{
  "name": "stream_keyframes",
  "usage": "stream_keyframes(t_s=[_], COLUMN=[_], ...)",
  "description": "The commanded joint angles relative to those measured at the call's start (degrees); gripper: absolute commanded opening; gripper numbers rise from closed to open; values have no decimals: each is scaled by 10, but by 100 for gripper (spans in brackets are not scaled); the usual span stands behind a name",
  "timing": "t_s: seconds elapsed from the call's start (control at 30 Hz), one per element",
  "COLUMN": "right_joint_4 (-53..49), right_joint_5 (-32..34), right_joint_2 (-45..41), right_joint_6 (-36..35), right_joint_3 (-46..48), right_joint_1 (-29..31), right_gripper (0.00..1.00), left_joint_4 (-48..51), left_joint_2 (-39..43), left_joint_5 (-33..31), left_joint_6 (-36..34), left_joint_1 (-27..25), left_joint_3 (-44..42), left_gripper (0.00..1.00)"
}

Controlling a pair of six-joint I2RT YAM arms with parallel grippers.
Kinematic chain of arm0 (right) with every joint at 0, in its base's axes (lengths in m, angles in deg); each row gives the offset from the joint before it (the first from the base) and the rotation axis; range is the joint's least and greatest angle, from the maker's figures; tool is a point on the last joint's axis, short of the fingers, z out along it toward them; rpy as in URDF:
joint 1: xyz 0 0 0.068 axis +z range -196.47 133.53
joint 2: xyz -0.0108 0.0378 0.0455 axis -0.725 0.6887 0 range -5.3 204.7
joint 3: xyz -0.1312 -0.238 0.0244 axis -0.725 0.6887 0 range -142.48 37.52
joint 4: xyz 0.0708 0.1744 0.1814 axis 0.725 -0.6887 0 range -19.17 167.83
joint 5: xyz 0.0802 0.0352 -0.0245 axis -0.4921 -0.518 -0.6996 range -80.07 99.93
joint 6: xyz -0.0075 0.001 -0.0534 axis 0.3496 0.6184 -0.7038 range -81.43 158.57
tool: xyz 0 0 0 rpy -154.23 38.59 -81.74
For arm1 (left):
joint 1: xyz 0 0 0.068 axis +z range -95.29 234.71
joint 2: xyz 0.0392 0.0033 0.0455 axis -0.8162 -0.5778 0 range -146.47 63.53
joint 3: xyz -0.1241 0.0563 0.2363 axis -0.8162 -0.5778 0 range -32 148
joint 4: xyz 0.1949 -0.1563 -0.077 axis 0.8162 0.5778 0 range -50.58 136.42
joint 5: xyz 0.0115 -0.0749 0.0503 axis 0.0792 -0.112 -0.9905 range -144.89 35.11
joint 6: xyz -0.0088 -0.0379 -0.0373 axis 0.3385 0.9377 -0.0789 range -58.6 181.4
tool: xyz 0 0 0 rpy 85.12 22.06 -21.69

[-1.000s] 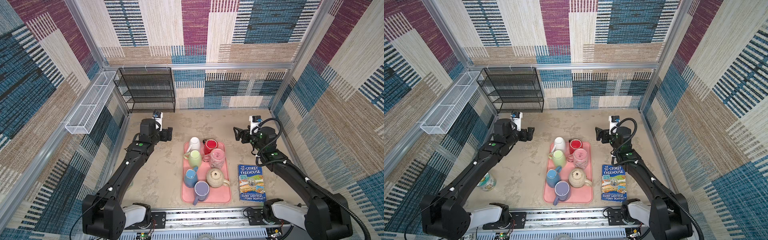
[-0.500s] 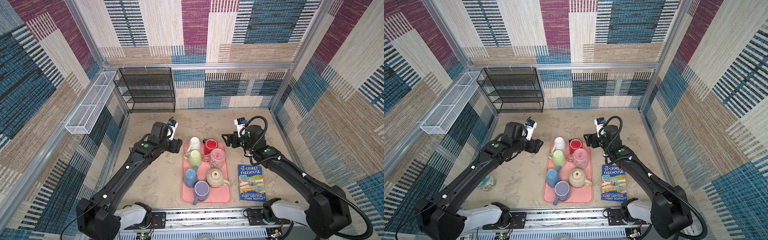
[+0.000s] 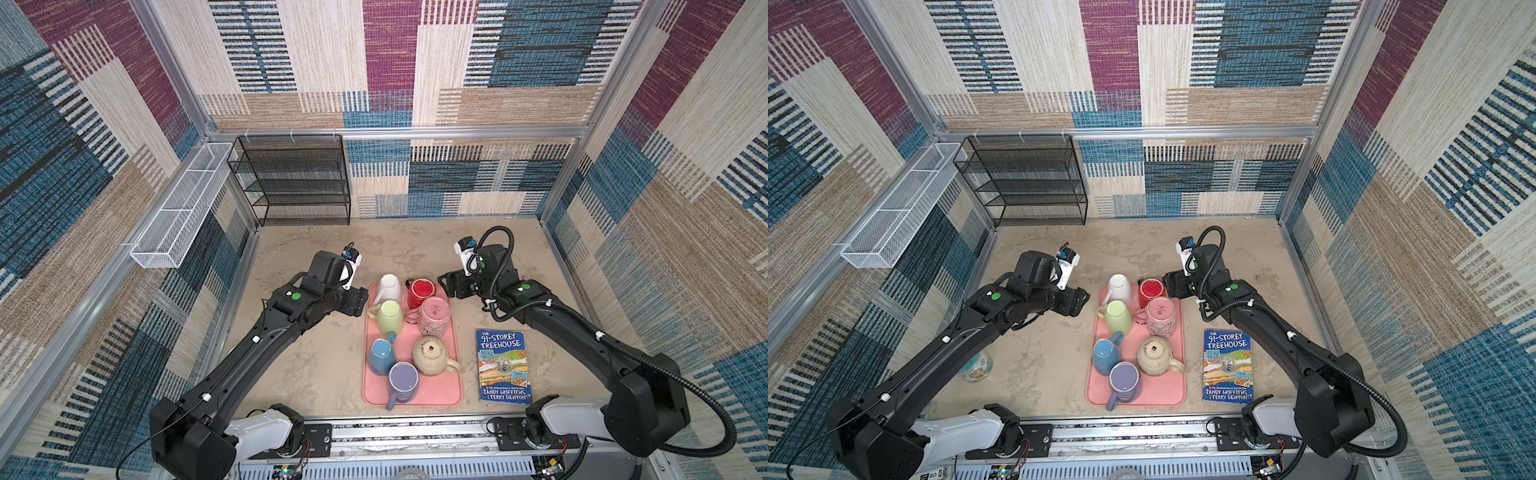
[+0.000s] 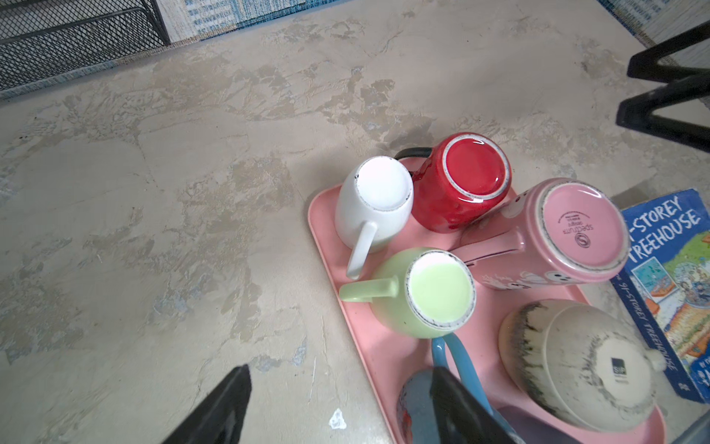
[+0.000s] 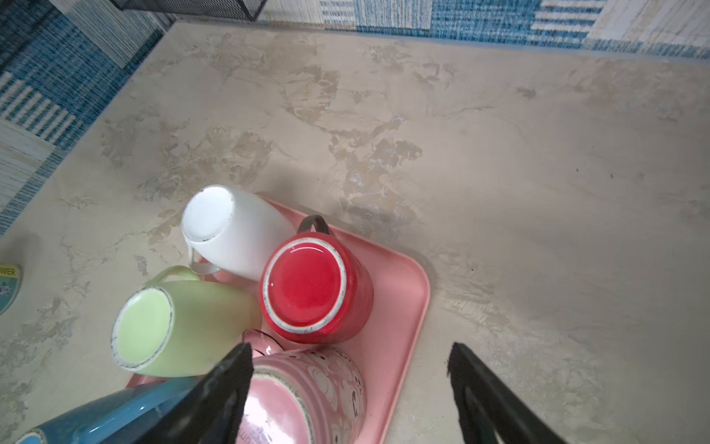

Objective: Turn the mug right side up
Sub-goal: 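Move both grippers forward over the pink tray of upside-down mugs, then lower the left gripper over the light green mug's base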

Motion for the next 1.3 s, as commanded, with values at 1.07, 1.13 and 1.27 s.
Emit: stream_keyframes(t_s=[1.07, 1.13, 1.27], right_joint_4=[59, 60, 62], right_joint_5=[-49, -51, -50], right_joint_2=[-95, -96, -101], right_joint_6=[10, 11, 12], right_joint_3=[70, 71, 74], right_joint_1=[50, 50, 50], right_gripper=[77, 77, 77], left_joint_4=[-73, -77, -79], left_joint_2=[-168, -186, -218], left_joint_5=[161, 168, 182], left_joint_6=[-83, -77, -72], left_joint_1=[-32, -31, -30], left_joint_3=[38, 46, 63], left_gripper=[71, 72, 74])
